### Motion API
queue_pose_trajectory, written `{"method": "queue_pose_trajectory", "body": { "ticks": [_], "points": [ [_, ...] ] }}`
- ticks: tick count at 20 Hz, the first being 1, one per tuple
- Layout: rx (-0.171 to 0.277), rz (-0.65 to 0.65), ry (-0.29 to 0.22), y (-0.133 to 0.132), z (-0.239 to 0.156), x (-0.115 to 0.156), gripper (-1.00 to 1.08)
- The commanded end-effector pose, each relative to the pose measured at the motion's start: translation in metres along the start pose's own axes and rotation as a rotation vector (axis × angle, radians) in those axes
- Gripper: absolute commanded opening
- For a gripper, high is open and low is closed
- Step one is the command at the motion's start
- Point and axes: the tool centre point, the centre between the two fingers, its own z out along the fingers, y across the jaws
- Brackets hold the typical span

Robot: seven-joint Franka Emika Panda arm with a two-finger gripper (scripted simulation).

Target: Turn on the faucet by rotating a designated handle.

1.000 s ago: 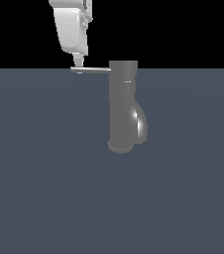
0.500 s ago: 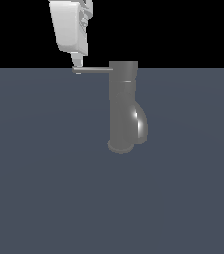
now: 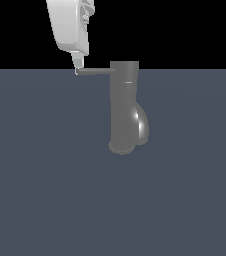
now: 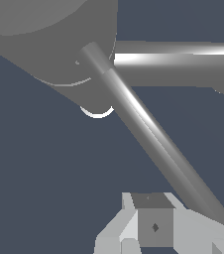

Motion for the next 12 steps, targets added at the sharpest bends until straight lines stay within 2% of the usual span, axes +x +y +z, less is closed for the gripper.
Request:
{"method": "queue_pose_trajectory", "body": {
  "ticks": [1, 12],
  "points": [
    [-0.002, 0.007, 0.001, 0.007, 0.0, 0.01, -1.0],
    [-0.004, 0.006, 0.001, 0.039, 0.0, 0.044, -1.0]
  ]
}}
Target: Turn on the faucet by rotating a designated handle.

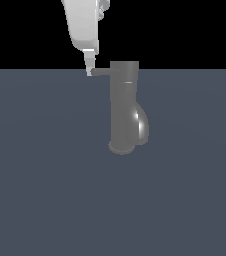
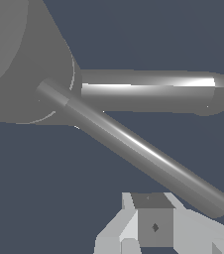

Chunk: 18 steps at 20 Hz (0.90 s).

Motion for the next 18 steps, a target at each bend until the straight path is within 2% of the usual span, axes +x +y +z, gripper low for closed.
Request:
{"method": "queue_pose_trajectory", "body": {
  "ticks": [1, 10, 12, 18],
  "points": [
    [-0.002, 0.016, 0.001, 0.008, 0.0, 0.016, -1.0],
    [-0.003, 0.016, 0.0, 0.035, 0.0, 0.045, -1.0],
    [-0.001, 0.007, 0.001, 0.031, 0.0, 0.037, -1.0],
    [-0.002, 0.01, 0.001, 0.031, 0.0, 0.073, -1.0]
  ]
}}
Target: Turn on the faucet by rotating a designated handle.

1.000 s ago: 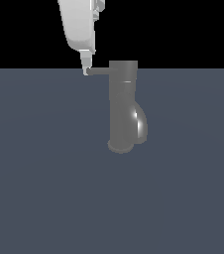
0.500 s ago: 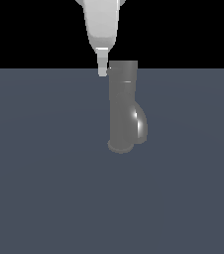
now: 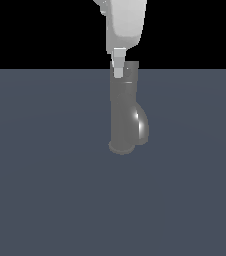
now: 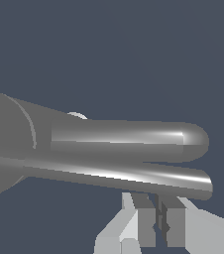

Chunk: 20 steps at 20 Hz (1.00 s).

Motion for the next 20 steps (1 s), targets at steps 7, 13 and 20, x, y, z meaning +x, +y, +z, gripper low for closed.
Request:
{"method": "queue_pose_trajectory", "body": {
  "ticks": [7, 13, 20],
  "points": [
    [0.0, 0.018, 0.0, 0.0, 0.0, 0.055, -1.0],
    [0.0, 0.02, 0.0, -0.001, 0.0, 0.087, -1.0],
    [0.0, -0.007, 0.0, -0.013, 0.0, 0.082, -1.0]
  ]
}}
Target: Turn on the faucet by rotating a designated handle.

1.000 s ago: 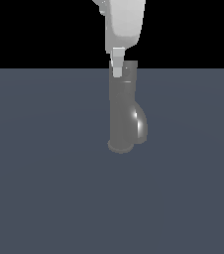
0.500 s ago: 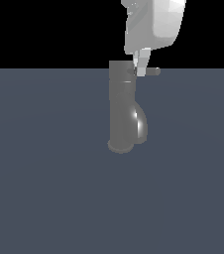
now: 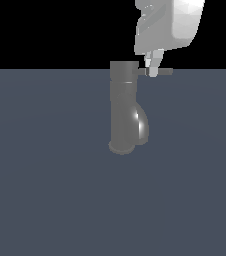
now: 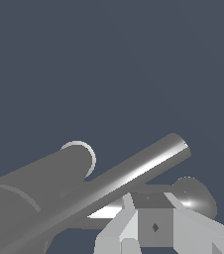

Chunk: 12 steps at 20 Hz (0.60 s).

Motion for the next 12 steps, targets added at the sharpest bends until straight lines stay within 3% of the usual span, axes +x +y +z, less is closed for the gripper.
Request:
{"method": "queue_pose_trajectory", "body": {
  "ticks": [1, 12],
  "points": [
    [0.001, 0.008, 0.0, -0.005, 0.0, 0.009, -1.0],
    [0.001, 0.016, 0.001, -0.027, 0.0, 0.035, -1.0]
  ]
}}
